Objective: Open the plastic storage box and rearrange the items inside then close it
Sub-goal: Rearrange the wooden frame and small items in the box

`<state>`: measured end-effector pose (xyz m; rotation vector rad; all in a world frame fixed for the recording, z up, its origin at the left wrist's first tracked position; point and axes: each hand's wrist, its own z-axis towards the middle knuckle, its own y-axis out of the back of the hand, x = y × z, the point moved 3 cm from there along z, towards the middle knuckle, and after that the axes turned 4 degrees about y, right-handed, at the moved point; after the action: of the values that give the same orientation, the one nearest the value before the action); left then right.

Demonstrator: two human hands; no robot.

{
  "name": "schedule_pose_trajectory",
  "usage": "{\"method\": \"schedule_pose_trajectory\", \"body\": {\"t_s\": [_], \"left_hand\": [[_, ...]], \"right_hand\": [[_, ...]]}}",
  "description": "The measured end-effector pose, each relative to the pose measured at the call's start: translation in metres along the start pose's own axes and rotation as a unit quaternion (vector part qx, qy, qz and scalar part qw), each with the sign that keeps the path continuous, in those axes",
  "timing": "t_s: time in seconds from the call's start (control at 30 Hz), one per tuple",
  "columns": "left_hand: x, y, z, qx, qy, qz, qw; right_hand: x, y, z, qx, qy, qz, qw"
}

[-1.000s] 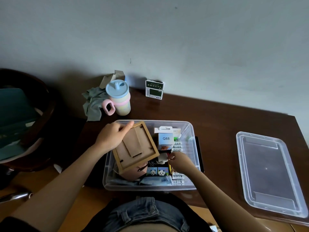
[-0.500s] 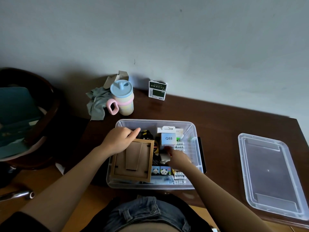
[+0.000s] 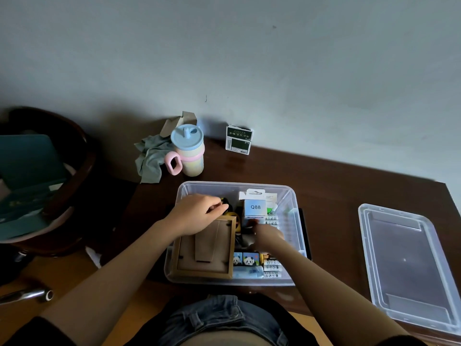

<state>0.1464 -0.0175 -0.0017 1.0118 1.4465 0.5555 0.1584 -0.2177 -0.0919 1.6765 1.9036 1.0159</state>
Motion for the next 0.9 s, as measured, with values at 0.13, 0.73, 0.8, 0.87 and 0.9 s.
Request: {"method": "schedule_pose_trajectory", "body": {"t_s": [0.13, 0.73, 0.8, 0.87, 0.9], "left_hand": [[-0.001, -0.001, 0.000, 0.048, 0.013, 0.010, 0.999], [0.013, 0.011, 0.017, 0.168, 0.022, -0.044, 0.984], [0.005, 0.013, 0.024, 0.145, 0.028, -0.019, 0.989], [-0.008, 0.011, 0.031, 0.135, 0.022, -0.007, 0.991], [-0.016, 0.009, 0.034, 0.147, 0.013, -0.013, 0.989]], "right_hand": [[-0.003, 0.002, 0.000, 0.004, 0.038, 0.012, 0.999], [-0.021, 0.008, -0.055, -0.222, 0.051, 0.246, 0.942], [-0.021, 0.011, -0.061, -0.240, 0.048, 0.231, 0.942], [-0.022, 0.013, -0.067, -0.253, 0.039, 0.210, 0.944], [-0.023, 0.014, -0.069, -0.262, 0.033, 0.196, 0.944]]}}
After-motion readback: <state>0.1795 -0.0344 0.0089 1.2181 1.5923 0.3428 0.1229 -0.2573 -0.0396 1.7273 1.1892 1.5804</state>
